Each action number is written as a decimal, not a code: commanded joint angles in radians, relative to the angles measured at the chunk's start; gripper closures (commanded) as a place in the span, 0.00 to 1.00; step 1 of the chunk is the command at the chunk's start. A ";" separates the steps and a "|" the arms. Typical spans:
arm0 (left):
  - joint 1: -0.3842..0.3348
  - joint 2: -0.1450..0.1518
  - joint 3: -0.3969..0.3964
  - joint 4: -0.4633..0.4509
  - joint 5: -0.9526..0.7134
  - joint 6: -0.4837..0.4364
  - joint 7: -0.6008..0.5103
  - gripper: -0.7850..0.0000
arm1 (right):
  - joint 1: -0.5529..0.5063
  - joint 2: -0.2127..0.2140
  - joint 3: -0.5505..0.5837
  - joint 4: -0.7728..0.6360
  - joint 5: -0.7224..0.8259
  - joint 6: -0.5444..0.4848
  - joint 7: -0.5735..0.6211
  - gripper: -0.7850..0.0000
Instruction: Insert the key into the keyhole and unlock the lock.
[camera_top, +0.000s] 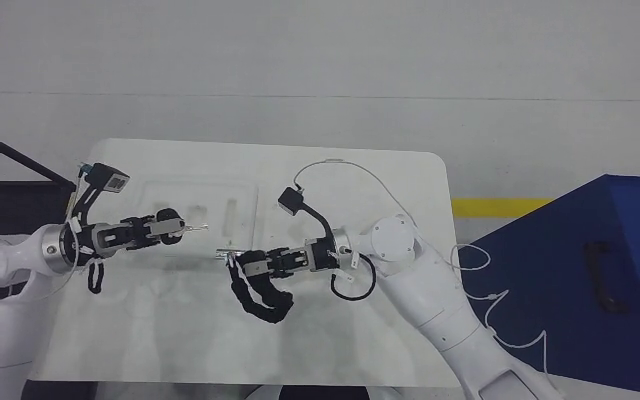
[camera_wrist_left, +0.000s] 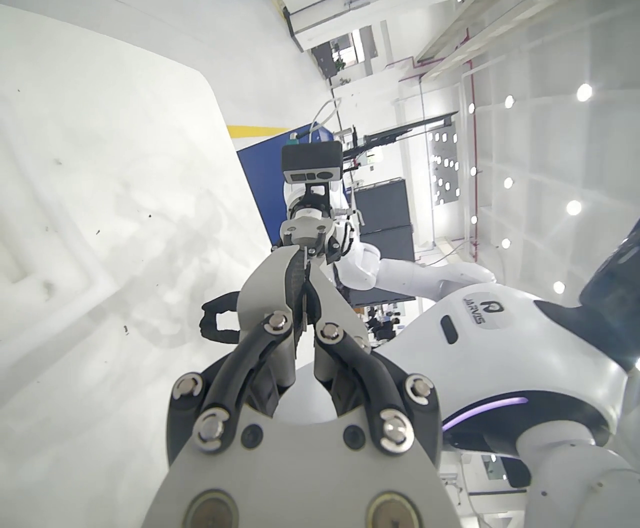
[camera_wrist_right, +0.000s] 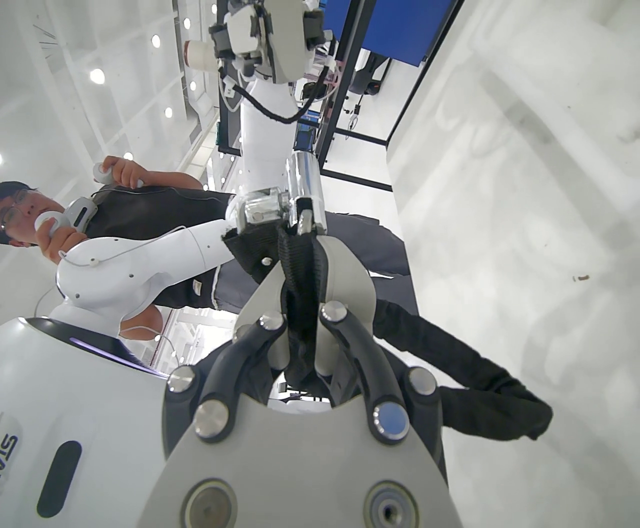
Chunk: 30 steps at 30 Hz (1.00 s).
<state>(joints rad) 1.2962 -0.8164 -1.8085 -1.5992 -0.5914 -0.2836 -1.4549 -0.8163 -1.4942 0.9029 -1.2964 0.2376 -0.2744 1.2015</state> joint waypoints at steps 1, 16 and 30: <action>-0.002 0.004 -0.011 0.005 -0.005 -0.018 -0.042 1.00 | 0.001 0.004 0.009 -0.006 0.007 0.008 0.013 1.00; 0.015 0.053 0.025 -0.018 -0.079 -0.001 -0.081 1.00 | 0.015 0.017 0.018 -0.005 0.067 0.025 0.098 1.00; 0.027 0.052 0.030 -0.041 -0.069 -0.003 -0.051 1.00 | 0.001 0.020 0.021 -0.023 0.051 0.031 0.067 1.00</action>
<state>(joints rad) 1.3171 -0.7641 -1.7805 -1.6293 -0.6661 -0.2840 -1.5198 -0.8093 -1.4760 0.9223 -1.3114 0.2973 -0.2449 1.2823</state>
